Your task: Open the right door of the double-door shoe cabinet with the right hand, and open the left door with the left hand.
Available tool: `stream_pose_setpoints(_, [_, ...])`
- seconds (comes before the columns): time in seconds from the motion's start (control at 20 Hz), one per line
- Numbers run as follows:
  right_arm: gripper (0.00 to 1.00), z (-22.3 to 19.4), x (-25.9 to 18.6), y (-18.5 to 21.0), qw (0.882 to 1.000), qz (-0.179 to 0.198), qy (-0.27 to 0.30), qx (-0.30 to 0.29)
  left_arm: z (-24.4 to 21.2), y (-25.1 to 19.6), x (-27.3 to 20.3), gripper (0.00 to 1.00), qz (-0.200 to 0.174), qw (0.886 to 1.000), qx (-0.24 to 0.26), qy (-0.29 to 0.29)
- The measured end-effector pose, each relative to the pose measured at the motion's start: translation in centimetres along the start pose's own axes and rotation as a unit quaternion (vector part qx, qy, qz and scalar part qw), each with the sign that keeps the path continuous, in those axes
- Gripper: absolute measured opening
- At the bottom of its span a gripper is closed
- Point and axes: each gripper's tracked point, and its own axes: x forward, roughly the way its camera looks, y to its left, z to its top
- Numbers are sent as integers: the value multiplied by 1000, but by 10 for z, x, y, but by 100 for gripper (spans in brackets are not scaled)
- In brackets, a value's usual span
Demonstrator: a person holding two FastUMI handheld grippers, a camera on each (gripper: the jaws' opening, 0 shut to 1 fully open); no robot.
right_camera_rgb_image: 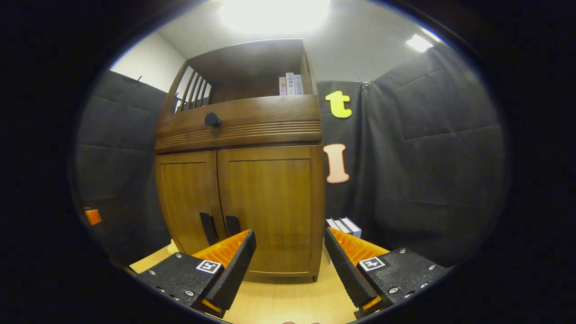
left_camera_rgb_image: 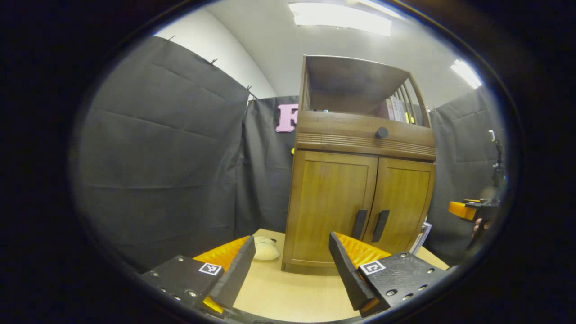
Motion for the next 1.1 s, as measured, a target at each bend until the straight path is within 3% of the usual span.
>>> stream_pose_setpoints(0.1, [92, -1, 12, 17, 1000, 17, 5, 3, -9, 4, -3, 94, 6, 1000, -2, 8])
stream_pose_setpoints(0.2, [95, -4, 29, 33, 999, 31, 9, 5, -18, 10, -7, 99, 12, 1000, -5, 17])
stream_pose_setpoints(0.3, [95, -9, 41, 48, 999, 47, 13, 3, -27, 16, -9, 89, 18, 999, -9, 25])
stream_pose_setpoints(0.55, [95, -20, 80, 80, 998, 67, 14, -2, -48, 29, -23, 96, 38, 998, -7, 46])
stream_pose_setpoints(0.85, [95, -40, 131, 106, 997, 68, 31, 8, -60, 36, -20, 99, 58, 996, -12, 65])
stream_pose_setpoints(1.0, [95, -48, 157, 110, 997, 63, 45, 13, -61, 38, -20, 89, 67, 995, -13, 69])
stream_pose_setpoints(1.1, [95, -55, 172, 114, 996, 61, 55, 17, -63, 40, -20, 94, 75, 994, -13, 73])
